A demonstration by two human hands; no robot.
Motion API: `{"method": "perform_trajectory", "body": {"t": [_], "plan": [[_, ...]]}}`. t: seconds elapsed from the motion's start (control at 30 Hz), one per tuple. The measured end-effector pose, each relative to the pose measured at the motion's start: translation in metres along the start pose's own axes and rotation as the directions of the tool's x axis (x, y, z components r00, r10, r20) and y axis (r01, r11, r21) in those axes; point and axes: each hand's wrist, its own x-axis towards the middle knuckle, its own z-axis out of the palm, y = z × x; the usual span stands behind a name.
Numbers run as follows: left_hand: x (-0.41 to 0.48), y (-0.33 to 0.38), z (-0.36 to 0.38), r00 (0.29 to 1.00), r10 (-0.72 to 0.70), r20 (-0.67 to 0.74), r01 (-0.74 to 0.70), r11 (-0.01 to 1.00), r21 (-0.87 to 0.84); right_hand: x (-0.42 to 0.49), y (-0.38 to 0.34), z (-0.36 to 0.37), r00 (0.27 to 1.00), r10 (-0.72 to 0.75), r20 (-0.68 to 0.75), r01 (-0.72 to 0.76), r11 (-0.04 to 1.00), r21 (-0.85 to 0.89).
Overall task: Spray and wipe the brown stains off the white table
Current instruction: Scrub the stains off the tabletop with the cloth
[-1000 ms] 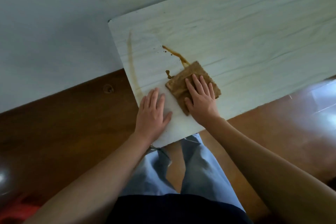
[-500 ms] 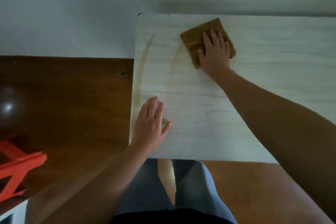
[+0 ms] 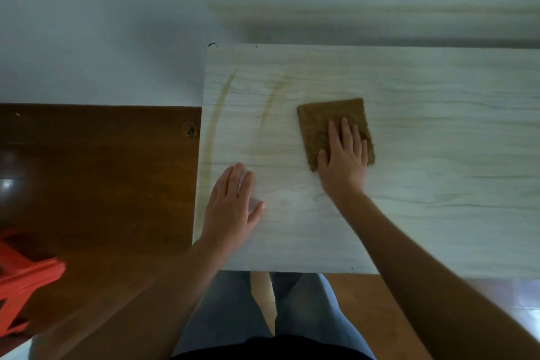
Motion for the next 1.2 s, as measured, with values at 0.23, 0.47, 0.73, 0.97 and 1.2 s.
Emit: {"method": "perform_trajectory", "body": {"t": [0.23,0.47,0.73,0.97,1.2], "plan": [[0.000,0.000,0.004,1.000,-0.019,-0.022,0.018,0.999,-0.037,-0.053,0.021,0.008,0.994,-0.047,0.099,0.050,0.998,-0.027],[0.000,-0.002,0.005,0.998,-0.020,-0.052,0.016,0.997,-0.073,0.102,-0.022,-0.010,0.989,-0.138,0.055,0.143,0.984,-0.106],[-0.003,0.000,0.010,0.998,-0.040,-0.053,0.036,0.997,-0.071,0.103,-0.115,0.017,0.941,-0.317,0.120,0.332,0.935,-0.128],[-0.004,-0.002,0.003,0.997,-0.011,-0.075,0.003,0.995,-0.100,-0.003,-0.021,0.018,0.918,-0.377,0.121,0.390,0.913,-0.120],[-0.002,0.001,0.000,0.997,-0.038,-0.067,0.029,0.991,-0.131,0.081,0.020,-0.026,0.957,-0.269,0.106,0.285,0.941,-0.183]]}}
